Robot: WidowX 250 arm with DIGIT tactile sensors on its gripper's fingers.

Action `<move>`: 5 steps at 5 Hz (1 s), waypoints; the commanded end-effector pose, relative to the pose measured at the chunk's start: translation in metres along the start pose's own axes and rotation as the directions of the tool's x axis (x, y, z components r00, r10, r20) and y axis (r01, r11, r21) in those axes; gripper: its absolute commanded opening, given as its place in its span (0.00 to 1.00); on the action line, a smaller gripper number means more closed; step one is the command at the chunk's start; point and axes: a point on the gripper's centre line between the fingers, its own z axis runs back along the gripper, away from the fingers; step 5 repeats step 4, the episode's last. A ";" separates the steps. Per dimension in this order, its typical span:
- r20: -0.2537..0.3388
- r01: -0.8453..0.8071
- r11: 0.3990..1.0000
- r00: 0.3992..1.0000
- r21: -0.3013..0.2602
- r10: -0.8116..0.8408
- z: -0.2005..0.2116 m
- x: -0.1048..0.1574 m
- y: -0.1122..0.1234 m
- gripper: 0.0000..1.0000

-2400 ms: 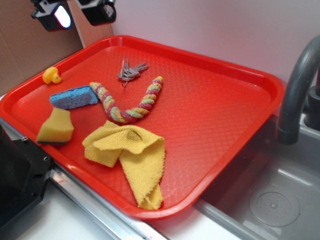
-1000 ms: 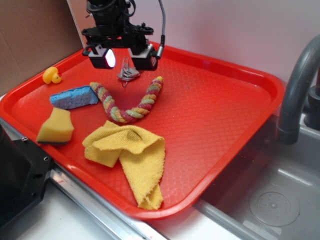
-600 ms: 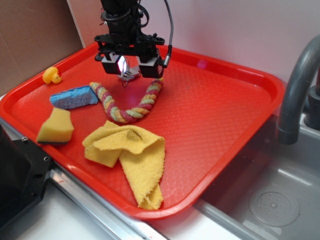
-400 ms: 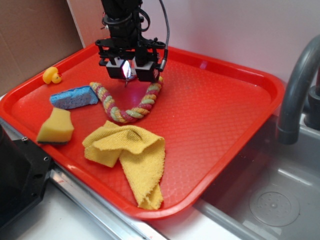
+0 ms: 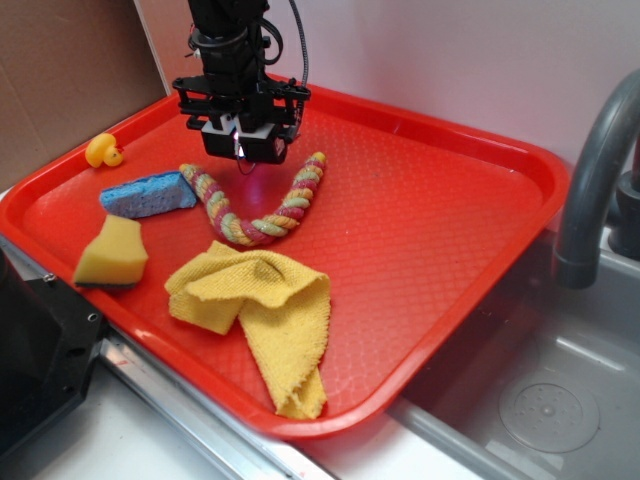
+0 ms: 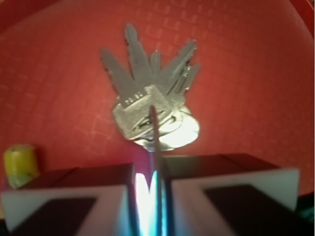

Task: Grab the silver keys.

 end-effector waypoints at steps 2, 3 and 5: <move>0.030 0.297 0.943 0.955 -0.150 -0.296 0.166 -0.009 -0.002 0.00; 0.029 0.354 0.925 0.935 -0.139 -0.353 0.190 -0.011 -0.014 0.00; 0.025 0.373 0.921 0.928 -0.110 -0.372 0.186 -0.012 -0.019 0.00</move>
